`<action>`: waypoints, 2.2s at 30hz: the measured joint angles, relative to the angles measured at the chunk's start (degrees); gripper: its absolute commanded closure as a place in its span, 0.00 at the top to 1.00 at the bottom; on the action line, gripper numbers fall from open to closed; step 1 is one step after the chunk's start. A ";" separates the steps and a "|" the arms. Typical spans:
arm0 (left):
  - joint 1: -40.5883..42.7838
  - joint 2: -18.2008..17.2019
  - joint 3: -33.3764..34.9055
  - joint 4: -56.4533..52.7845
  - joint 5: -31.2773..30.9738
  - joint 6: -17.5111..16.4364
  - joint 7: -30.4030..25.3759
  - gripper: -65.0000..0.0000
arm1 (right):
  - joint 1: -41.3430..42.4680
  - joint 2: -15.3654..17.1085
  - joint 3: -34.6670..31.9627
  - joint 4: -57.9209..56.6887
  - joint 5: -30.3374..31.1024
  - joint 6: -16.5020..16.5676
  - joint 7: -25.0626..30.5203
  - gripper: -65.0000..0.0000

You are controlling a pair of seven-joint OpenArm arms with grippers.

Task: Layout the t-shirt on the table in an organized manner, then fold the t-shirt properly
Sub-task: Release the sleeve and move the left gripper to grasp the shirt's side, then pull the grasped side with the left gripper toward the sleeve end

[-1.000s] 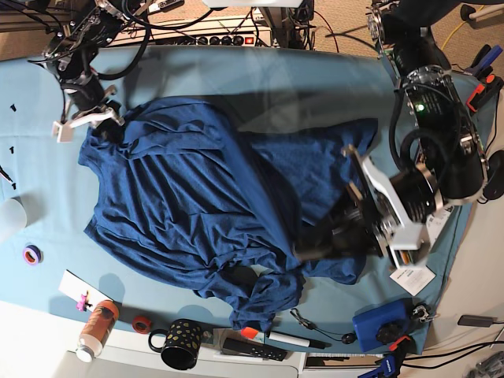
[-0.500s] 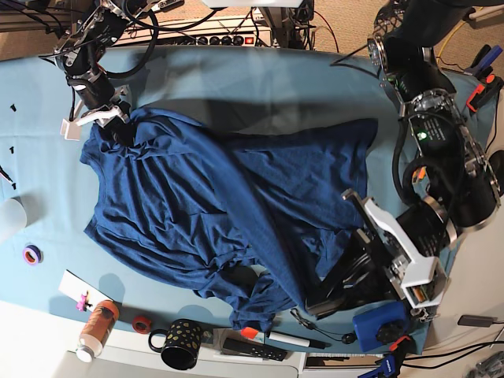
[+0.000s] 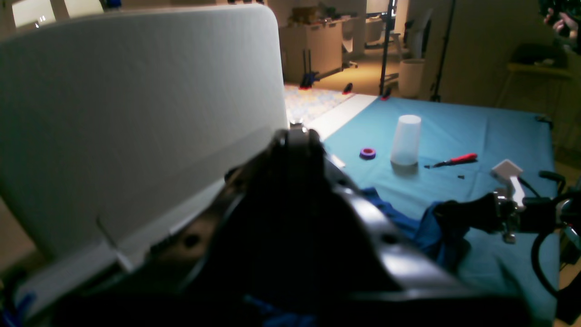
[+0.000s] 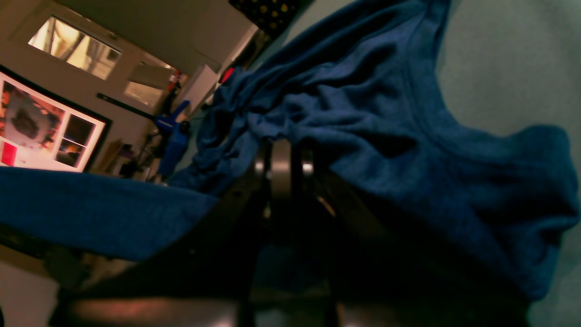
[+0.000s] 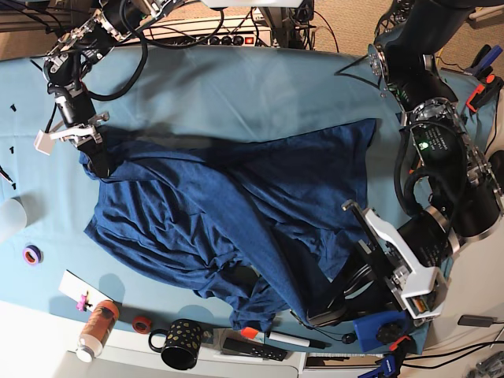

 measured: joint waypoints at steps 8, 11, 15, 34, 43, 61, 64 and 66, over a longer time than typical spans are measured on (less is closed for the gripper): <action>7.08 -0.07 0.00 -6.23 2.27 0.81 0.22 0.00 | 0.20 0.11 0.00 0.00 -6.23 0.00 2.34 0.00; 10.03 -1.01 0.00 -8.15 2.49 0.83 0.44 0.00 | 0.17 0.09 0.00 0.00 -8.00 0.00 2.36 0.00; 14.16 -2.60 0.07 -8.98 2.89 0.81 2.21 0.00 | 0.17 0.11 0.00 0.00 -10.01 0.02 2.43 0.00; 25.75 -8.41 0.04 -8.98 9.73 0.61 3.63 0.00 | 0.17 0.11 0.00 0.00 -13.33 0.00 2.43 0.00; 30.18 -8.41 0.04 -8.98 24.28 6.82 -2.23 0.00 | 0.17 0.11 0.00 0.00 -13.44 0.00 3.48 0.00; 30.10 -9.18 -9.33 -8.87 8.33 7.04 -2.10 0.00 | 0.17 1.81 0.00 0.00 -18.25 -4.79 7.10 0.00; 32.00 -7.72 -9.33 -8.87 7.93 6.01 -0.72 0.00 | 0.20 1.53 -0.02 0.00 -18.25 -4.81 7.10 0.00; 33.24 -6.78 -8.96 -8.92 7.89 5.99 -0.35 0.00 | 0.20 1.31 -0.07 0.00 -18.25 -4.79 7.08 0.00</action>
